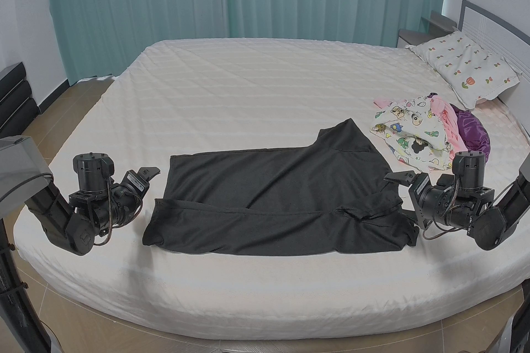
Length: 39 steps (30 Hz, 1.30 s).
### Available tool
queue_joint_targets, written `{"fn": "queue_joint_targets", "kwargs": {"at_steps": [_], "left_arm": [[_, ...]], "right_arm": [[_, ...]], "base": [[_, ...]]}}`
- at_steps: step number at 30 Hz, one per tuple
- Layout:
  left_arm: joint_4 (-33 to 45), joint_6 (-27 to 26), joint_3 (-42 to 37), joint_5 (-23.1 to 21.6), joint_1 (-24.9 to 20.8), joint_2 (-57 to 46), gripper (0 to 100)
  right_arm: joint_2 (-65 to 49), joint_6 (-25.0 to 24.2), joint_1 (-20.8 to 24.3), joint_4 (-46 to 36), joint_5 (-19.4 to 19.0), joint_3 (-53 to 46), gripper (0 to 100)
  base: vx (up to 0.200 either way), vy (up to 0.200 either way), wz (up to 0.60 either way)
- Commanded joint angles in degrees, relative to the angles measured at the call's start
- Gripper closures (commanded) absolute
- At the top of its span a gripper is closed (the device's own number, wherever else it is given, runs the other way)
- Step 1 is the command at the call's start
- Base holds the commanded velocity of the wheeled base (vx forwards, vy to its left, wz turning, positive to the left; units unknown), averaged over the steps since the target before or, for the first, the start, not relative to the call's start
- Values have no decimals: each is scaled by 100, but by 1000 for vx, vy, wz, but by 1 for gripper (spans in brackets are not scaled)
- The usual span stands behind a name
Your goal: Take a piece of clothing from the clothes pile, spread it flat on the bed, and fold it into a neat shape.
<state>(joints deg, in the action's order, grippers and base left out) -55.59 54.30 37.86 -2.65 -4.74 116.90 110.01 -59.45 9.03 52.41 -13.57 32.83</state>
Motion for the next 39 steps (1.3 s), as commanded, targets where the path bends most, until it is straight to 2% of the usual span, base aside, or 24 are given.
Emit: {"fn": "queue_joint_targets", "kwargs": {"at_steps": [1,9,16,20,26,35,36,39], "left_arm": [[-5,2,2,1,0,-79,0],[-5,2,-69,1,-36,-106,0],[-5,11,-69,1,-36,-106,0],[-5,20,-77,1,-36,-106,0],[-5,20,-69,1,-36,-97,0],[-5,20,-69,-8,-36,-79,0],[-5,20,-69,-8,-36,-79,0],[-5,20,-69,-8,-36,-62,0]], "right_arm": [[170,-31,143,-46,74,-49,0],[979,-119,274,103,513,224,0],[1348,-392,292,200,575,558,0],[1629,-488,292,551,592,690,0],[1910,-488,292,991,742,716,0],[1945,-488,274,1210,900,769,0],[1945,-488,274,1210,900,769,100],[1831,-488,292,1202,926,672,100]], "base": [[0,0,0],[0,0,0],[0,0,0],[0,0,0],[0,0,0],[0,0,0],[0,0,0],[0,0,0]]}}
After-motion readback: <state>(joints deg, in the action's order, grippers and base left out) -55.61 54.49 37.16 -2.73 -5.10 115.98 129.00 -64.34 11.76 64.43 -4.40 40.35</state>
